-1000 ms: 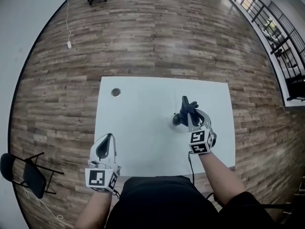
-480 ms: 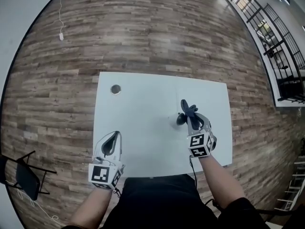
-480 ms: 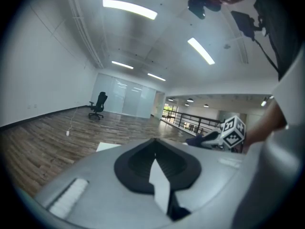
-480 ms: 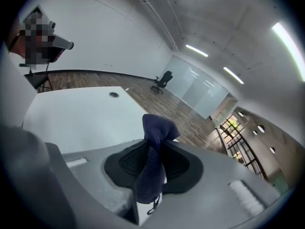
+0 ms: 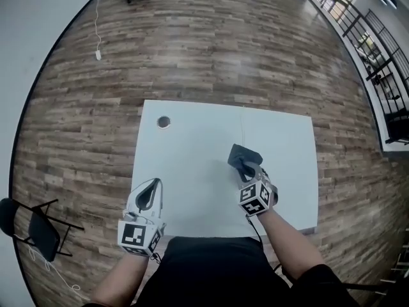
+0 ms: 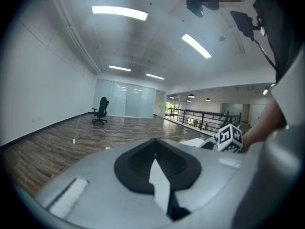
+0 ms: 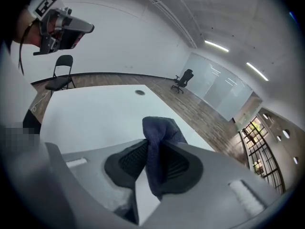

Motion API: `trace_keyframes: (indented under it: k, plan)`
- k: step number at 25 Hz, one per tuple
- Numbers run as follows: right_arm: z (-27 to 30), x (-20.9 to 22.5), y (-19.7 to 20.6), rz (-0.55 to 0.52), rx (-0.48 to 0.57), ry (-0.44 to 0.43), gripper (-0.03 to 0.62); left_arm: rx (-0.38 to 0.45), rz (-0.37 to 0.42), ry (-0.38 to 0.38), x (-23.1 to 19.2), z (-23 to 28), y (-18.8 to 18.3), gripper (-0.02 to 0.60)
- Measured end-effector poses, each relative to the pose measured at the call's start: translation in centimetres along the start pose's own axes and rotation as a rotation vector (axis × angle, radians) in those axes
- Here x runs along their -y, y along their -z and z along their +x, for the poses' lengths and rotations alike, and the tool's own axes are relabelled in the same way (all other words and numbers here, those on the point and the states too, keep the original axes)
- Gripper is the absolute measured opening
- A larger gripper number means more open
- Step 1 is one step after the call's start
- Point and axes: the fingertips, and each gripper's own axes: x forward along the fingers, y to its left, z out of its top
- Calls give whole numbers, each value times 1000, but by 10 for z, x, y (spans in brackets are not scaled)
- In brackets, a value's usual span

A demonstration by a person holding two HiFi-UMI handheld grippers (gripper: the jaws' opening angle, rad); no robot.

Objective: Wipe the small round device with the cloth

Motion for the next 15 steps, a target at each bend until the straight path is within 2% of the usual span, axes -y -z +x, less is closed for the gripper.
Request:
trace_keyframes:
  k: [5, 11, 15]
  plan:
    - [8, -22, -1, -15, 16, -117, 78, 41, 10, -75, -10, -6, -12, 8]
    - [18, -48, 20, 30, -35, -216, 78, 20, 29, -115, -10, -21, -10, 8]
    - [25, -66, 42, 106, -77, -279, 78, -4, 29, -156, -15, -33, -7, 8]
